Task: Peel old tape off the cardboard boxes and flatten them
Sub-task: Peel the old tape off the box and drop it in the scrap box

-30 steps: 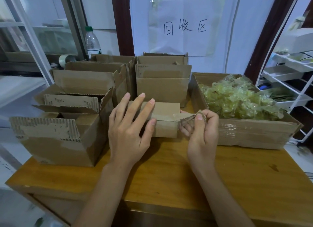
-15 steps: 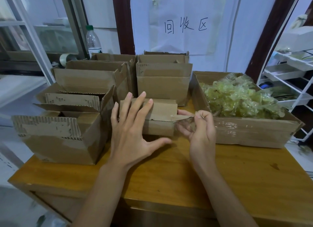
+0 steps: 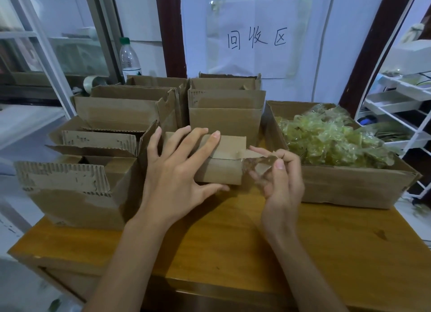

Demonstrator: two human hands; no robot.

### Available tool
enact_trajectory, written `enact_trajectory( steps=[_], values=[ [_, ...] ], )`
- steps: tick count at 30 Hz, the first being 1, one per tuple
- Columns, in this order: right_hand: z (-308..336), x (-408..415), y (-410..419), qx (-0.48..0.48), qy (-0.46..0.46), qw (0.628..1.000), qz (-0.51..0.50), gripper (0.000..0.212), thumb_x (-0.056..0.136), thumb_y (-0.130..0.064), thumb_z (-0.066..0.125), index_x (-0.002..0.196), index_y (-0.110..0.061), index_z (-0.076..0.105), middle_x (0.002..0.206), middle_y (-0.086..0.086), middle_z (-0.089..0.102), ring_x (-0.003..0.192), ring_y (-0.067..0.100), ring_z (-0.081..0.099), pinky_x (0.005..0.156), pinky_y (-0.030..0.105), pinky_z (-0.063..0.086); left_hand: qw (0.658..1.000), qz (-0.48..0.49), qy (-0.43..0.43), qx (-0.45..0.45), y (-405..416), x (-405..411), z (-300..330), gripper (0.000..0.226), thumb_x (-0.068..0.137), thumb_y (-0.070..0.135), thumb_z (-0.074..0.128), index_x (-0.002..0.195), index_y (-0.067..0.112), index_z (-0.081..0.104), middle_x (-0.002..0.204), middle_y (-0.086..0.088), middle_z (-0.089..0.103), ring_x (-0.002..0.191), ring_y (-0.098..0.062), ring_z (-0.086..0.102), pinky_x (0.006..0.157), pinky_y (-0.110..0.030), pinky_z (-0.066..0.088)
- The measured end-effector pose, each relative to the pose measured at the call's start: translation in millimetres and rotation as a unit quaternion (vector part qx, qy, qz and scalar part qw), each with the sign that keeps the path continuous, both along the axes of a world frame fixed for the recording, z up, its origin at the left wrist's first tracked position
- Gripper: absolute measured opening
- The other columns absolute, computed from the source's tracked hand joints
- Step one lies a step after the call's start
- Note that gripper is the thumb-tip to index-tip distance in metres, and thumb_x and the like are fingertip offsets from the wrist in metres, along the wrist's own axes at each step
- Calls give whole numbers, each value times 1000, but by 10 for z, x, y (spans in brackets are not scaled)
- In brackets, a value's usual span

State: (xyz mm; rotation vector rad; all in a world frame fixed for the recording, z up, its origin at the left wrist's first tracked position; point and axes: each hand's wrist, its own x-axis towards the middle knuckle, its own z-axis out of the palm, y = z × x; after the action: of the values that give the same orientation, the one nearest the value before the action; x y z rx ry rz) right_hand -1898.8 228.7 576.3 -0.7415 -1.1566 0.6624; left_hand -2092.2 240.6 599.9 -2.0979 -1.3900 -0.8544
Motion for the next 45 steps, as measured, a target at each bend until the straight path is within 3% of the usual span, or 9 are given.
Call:
enact_trajectory(
  steps=[4,6,18,26,29,33,37,41,45],
  values=[
    [50,-11,-60,54,-44,993,-96,25,100,1,62,107,-23,61,102,-8,72,94,10,71,74,18,57,998,8,44,-48,-28,25,318,100,79,96,38,158,35,41,155,3,51,143,-25,44,124,-61,16],
    [61,1,-66,55,-39,990,-125,27,96,1,68,105,-24,61,94,-9,71,85,9,72,70,14,55,995,8,47,-84,-40,56,438,102,77,100,32,159,39,38,156,8,49,144,-21,42,125,-56,17],
    [81,63,124,59,-31,984,-168,19,97,-1,68,103,-17,61,82,-5,62,66,21,62,55,44,53,984,-36,-7,-177,159,204,507,102,71,101,34,159,48,31,159,19,41,144,-7,31,117,-29,15],
    [231,348,11,30,-192,976,-102,38,104,-22,38,130,-28,66,101,-4,70,89,5,65,72,13,47,978,-27,-12,-208,158,137,528,106,65,104,32,158,52,30,148,23,43,136,-3,32,117,-33,18],
    [273,447,-32,29,-246,964,-94,40,105,-23,40,137,-35,61,93,-7,70,81,3,65,66,9,45,978,-24,-7,-208,132,136,561,107,64,104,32,158,52,30,146,24,44,134,-3,33,116,-32,18],
    [314,498,-15,91,-297,939,-148,35,105,-18,54,138,-20,63,102,-13,71,91,4,69,77,13,52,977,-25,-11,-212,109,140,569,107,64,104,33,157,51,32,146,23,44,134,-3,33,116,-33,19],
    [341,435,22,67,-231,962,-128,40,102,-26,63,141,-18,60,91,-15,65,76,5,64,68,13,51,976,-24,-13,-216,96,146,580,108,64,103,33,158,51,32,147,22,45,134,-5,34,117,-34,20],
    [377,337,78,-1,-204,976,-80,29,97,-43,63,123,-32,69,93,-9,61,84,15,61,71,38,55,978,-22,-13,-206,77,144,565,108,64,104,34,157,50,34,146,22,46,134,-5,35,115,-34,22],
    [388,280,120,-29,-149,988,-36,20,92,-44,69,103,-28,66,101,-1,66,96,17,65,77,36,57,980,-21,-9,-196,48,144,546,108,64,103,32,158,48,35,146,21,46,133,-6,36,115,-36,23]
  ],
)
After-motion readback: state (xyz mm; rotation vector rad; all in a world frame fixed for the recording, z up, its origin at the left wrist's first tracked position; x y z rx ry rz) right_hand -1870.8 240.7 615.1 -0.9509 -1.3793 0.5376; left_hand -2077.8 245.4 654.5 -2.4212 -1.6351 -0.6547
